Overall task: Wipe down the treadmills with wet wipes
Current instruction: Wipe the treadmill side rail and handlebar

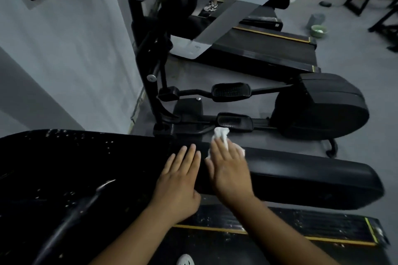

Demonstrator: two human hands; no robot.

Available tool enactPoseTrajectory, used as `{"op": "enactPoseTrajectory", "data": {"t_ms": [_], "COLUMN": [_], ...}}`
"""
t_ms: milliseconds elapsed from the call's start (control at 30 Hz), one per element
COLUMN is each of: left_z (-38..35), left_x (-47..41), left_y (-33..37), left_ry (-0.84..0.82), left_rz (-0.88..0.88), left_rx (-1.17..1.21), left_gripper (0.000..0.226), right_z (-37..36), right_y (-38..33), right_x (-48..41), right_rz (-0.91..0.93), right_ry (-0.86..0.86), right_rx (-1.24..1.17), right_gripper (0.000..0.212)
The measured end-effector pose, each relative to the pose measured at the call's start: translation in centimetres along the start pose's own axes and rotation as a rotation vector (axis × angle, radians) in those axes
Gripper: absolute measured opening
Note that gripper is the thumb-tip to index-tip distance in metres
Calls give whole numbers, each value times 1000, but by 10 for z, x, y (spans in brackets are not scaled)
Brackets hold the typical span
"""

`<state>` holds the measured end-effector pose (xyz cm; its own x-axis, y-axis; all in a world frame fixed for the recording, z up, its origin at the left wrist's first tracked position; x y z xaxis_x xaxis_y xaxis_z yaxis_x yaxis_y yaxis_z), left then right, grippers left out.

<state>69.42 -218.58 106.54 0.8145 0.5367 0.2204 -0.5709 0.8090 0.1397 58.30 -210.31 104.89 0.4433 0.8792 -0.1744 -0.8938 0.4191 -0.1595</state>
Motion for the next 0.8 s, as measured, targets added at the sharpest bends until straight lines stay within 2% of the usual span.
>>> {"op": "enactPoseTrajectory", "data": {"t_ms": [67,133,233,300,400,467,633,800], "left_z": [-4,-8,-13,-18,-26,-30,-42,-56], "left_x": [-4,-5,-6,-7,-8,-10,-9,-9], "left_y": [19,39,73,102,141,161,222,289], "left_ry": [6,-17,-44,-63,-89,-101,-116,-149], "left_rz": [8,12,-2,-38,-62,-65,-122,-197], "left_rx": [-14,-41,-77,-86,-105,-126,-153,-169], "left_gripper": [92,93,94,94,93,93,92,93], "right_z": [0,8,25,29,31,37,48,56], "right_y": [3,40,109,121,113,134,217,264], "right_x": [27,58,69,62,78,105,157,188], "right_rz": [118,152,-77,-144,19,116,7,-41], "right_ry": [-36,-55,14,58,47,64,137,207], "right_rx": [13,50,-7,-57,-74,-85,-157,-244], "right_gripper": [55,54,55,57,55,49,66,59]}}
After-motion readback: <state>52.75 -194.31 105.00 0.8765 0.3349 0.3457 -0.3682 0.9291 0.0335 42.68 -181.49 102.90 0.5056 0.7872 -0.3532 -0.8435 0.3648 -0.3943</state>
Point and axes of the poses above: each hand's wrist, its own x-axis away from the middle knuckle, its own z-axis out of the back of the hand, y = z × x, the point moved 6 cm from there along -x, towards the middle knuckle, and after that the axes turned 13 degrees about z, right-handed, at the moved point
